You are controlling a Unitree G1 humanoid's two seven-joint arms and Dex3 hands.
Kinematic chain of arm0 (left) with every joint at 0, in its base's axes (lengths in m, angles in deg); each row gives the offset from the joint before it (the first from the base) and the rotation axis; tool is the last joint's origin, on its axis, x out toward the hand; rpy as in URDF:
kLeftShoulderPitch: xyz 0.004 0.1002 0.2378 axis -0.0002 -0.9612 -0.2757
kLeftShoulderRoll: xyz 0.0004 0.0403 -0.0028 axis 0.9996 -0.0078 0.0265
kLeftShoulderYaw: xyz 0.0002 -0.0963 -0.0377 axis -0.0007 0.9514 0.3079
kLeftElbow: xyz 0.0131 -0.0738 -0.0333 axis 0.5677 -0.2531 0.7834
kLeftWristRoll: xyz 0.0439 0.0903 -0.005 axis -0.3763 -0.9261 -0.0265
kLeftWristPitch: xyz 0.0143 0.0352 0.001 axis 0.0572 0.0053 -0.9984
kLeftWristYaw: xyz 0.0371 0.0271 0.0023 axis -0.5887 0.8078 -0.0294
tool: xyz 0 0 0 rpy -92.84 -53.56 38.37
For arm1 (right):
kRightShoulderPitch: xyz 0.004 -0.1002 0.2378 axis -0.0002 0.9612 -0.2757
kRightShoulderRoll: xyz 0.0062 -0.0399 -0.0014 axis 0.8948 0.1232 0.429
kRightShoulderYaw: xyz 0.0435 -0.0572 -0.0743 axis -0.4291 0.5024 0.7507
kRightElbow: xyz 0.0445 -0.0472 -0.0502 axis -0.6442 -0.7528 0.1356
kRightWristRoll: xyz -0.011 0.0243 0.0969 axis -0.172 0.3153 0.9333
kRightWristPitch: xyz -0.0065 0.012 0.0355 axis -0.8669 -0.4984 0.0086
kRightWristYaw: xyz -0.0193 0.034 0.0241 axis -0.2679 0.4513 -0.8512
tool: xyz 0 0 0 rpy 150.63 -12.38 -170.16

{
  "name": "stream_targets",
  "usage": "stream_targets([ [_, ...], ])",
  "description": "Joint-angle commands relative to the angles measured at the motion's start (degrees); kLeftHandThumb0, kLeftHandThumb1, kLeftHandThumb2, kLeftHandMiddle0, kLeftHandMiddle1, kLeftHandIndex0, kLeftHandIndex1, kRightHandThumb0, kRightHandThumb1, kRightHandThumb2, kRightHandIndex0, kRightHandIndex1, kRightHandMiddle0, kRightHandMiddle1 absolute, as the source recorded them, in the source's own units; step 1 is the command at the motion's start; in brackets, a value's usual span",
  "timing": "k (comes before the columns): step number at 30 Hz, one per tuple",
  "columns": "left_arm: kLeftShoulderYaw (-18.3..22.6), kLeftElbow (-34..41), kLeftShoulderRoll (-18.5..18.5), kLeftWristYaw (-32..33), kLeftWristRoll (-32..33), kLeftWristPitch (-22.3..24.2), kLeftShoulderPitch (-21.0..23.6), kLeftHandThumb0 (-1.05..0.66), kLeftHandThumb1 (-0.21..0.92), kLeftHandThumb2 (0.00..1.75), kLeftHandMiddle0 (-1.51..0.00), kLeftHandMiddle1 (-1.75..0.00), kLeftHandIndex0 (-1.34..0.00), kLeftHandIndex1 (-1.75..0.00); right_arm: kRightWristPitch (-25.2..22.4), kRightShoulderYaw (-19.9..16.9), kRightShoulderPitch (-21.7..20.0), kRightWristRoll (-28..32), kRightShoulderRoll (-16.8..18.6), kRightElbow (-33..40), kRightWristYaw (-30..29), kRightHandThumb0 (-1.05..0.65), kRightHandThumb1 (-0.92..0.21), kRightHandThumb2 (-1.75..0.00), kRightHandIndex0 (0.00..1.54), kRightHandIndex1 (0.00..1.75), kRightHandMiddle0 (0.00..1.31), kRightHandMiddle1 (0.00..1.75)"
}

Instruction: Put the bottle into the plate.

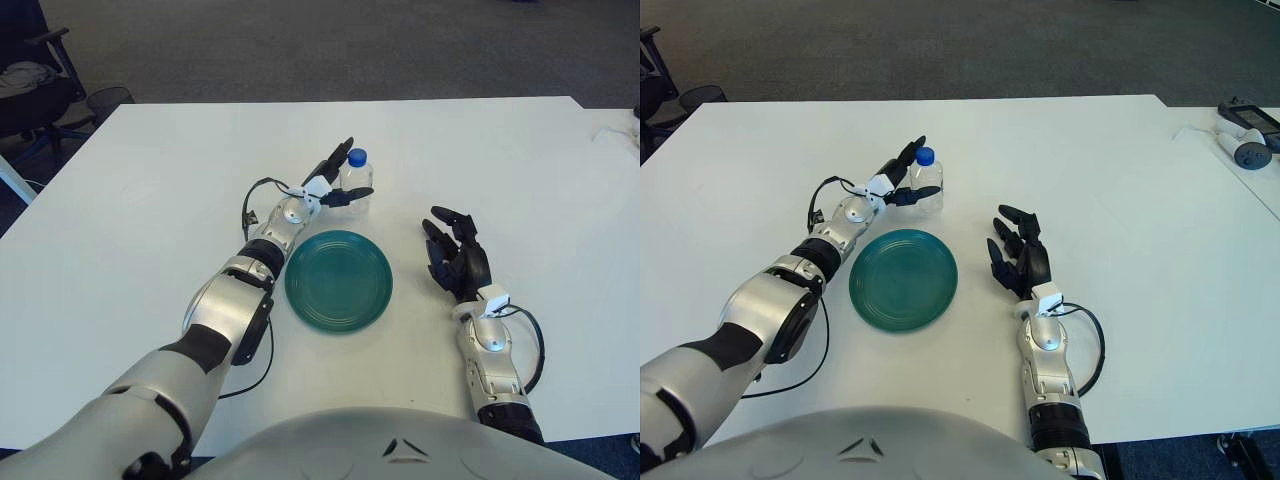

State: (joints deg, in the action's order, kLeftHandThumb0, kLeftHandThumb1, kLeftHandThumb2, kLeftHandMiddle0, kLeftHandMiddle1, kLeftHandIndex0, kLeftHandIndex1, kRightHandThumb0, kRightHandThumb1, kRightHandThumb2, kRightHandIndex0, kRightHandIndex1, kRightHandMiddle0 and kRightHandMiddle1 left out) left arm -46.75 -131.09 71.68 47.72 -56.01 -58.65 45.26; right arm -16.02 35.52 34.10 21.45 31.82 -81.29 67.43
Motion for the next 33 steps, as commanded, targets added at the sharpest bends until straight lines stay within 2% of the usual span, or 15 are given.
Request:
stream_targets([
  [1,0.1,-0.9,0.0,0.7,-0.4,-0.1,1.2,-1.05,0.92,0.16,0.0,0.0,0.0,0.0,-2.7,-0.1,3.6,0.6,0.5,-2.7,0.1,-0.73,-0.92,-0.49,0.42,0.08,0.0,0.92],
  [19,-2.1,-1.6,0.2,3.2,-3.2,-0.1,1.2,-1.05,0.92,0.23,0.0,0.0,0.0,0.0,-2.5,-0.1,4.2,0.8,0.3,-2.1,0.5,-0.71,-0.92,-0.51,0.42,0.09,0.0,0.93],
  [23,-3.5,-2.1,0.4,4.9,-5.0,-0.4,1.3,-1.05,0.92,0.24,-0.06,-0.03,-0.06,-0.04,-2.6,-0.2,4.3,1.0,0.4,-2.0,0.6,-0.7,-0.92,-0.51,0.42,0.09,0.0,0.93],
  [24,-3.7,-2.1,0.4,5.2,-5.3,-0.5,1.3,-1.05,0.92,0.24,-0.09,-0.03,-0.04,-0.15,-2.7,-0.2,4.3,1.1,0.4,-2.0,0.7,-0.7,-0.92,-0.51,0.42,0.09,0.0,0.93],
  [25,-4.1,-2.2,0.5,5.7,-5.8,-0.6,1.4,-1.05,0.92,0.24,-0.11,-0.03,-0.03,-0.2,-2.7,-0.2,4.3,1.1,0.4,-2.0,0.7,-0.7,-0.92,-0.51,0.42,0.09,0.0,0.93],
  [27,-4.7,-2.4,0.6,6.5,-6.7,-0.9,1.4,-1.05,0.92,0.23,-0.2,-0.06,-0.01,-0.47,-2.8,-0.2,4.4,1.2,0.4,-1.8,0.8,-0.7,-0.92,-0.52,0.41,0.08,0.0,0.92],
  [30,-6.1,-2.4,0.9,8.7,-8.4,-2.1,1.3,-1.04,0.92,0.22,-0.28,-0.12,0.0,-0.71,-2.9,-0.2,4.7,1.3,0.3,-1.6,0.9,-0.7,-0.92,-0.52,0.41,0.08,0.0,0.91],
  [32,-6.9,-2.5,1.0,10.4,-9.5,-3.0,1.2,-1.01,0.92,0.19,-0.31,-0.48,-0.07,-1.08,-2.9,-0.2,4.7,1.3,0.3,-1.7,0.9,-0.71,-0.92,-0.53,0.4,0.08,0.0,0.9],
  [33,-7.2,-2.6,1.1,11.2,-10.0,-3.5,1.1,-1.0,0.92,0.19,-0.31,-0.53,-0.08,-1.13,-2.9,-0.3,4.7,1.3,0.3,-1.6,1.0,-0.71,-0.92,-0.53,0.4,0.08,0.0,0.89],
])
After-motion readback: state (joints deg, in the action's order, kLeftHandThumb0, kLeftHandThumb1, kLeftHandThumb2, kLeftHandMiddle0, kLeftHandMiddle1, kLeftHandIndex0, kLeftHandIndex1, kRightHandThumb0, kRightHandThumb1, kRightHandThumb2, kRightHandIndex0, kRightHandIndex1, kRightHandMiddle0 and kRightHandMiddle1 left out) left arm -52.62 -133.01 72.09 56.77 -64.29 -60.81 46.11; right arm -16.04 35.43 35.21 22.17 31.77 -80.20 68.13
